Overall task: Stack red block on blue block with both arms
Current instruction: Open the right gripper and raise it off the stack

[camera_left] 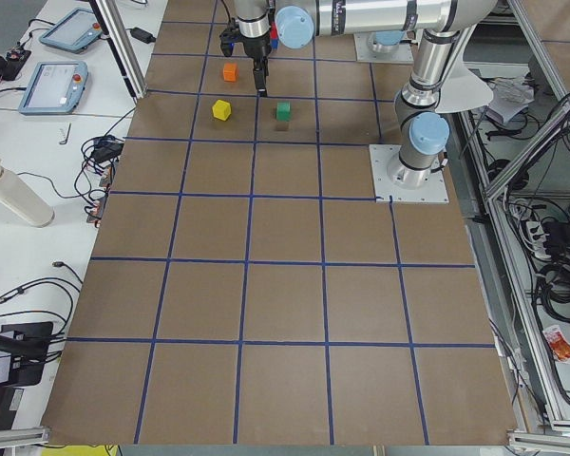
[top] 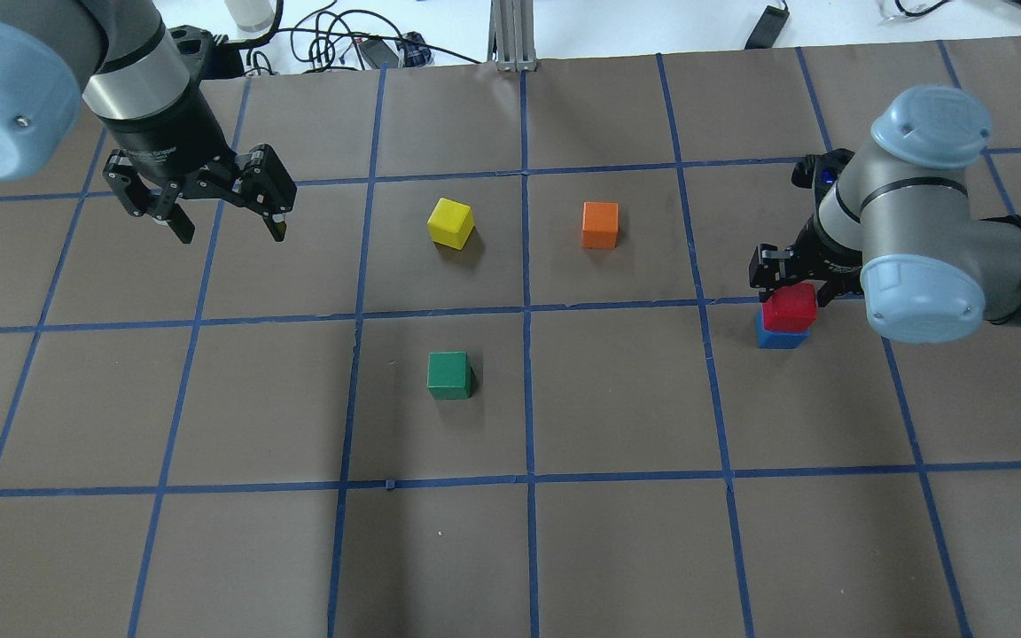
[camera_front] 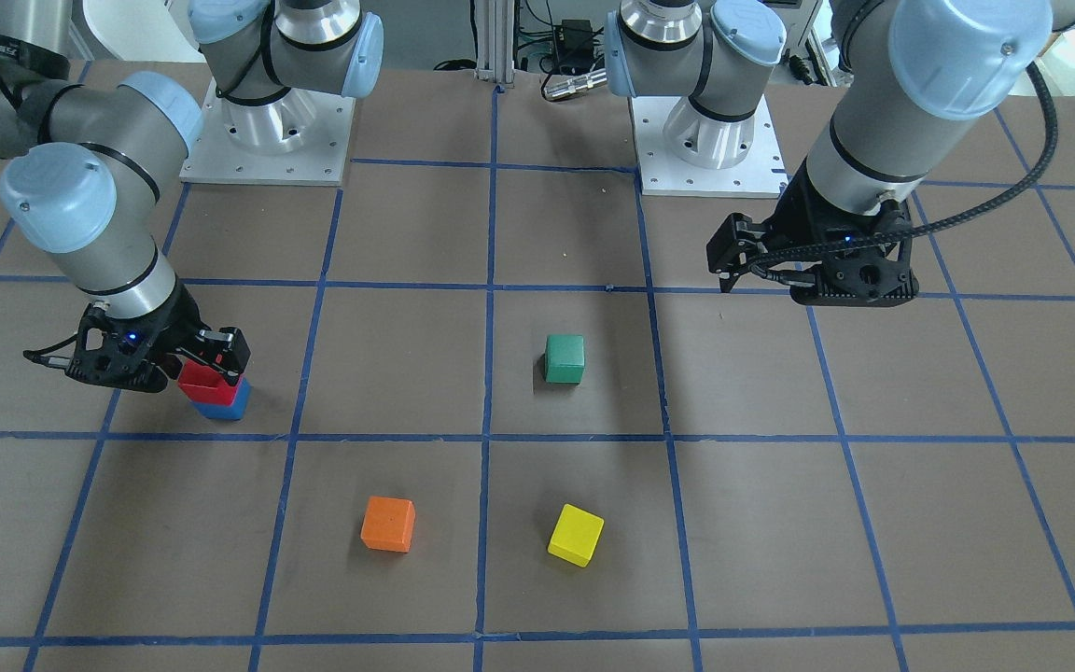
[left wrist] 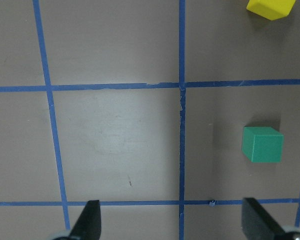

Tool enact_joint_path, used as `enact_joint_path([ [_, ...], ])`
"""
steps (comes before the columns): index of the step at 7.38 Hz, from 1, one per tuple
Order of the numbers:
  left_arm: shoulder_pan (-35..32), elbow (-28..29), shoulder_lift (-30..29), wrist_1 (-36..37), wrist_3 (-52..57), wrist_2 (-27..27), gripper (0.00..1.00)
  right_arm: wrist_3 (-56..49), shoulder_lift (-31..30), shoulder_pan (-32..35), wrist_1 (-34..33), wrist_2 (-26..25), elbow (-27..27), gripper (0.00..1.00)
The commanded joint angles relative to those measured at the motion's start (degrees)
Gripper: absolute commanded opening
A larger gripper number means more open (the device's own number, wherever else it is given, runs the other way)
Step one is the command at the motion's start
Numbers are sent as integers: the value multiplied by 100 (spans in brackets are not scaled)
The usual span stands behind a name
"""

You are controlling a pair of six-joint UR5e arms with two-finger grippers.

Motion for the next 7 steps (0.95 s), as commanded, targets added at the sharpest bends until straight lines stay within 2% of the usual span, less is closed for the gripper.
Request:
enact_joint_path([
  [1, 0, 0, -1, 0, 3, -16, 100, -281, -76, 0, 17, -372, -70, 88],
  [2, 0, 0, -19, 0, 3, -25, 100, -274, -129, 17, 139, -471, -332, 91],
  [4, 0, 9, 95, 0, -58, -16, 100, -81, -549, 87, 1505, -350, -1148, 94],
  [5, -26, 26, 78, 0, -93, 1, 100, 242, -665, 366, 2269, -253, -1570, 94],
  [7, -61, 35, 148, 0, -128, -16, 100, 962, -797, 1069, 2986, -252, -2222, 94],
])
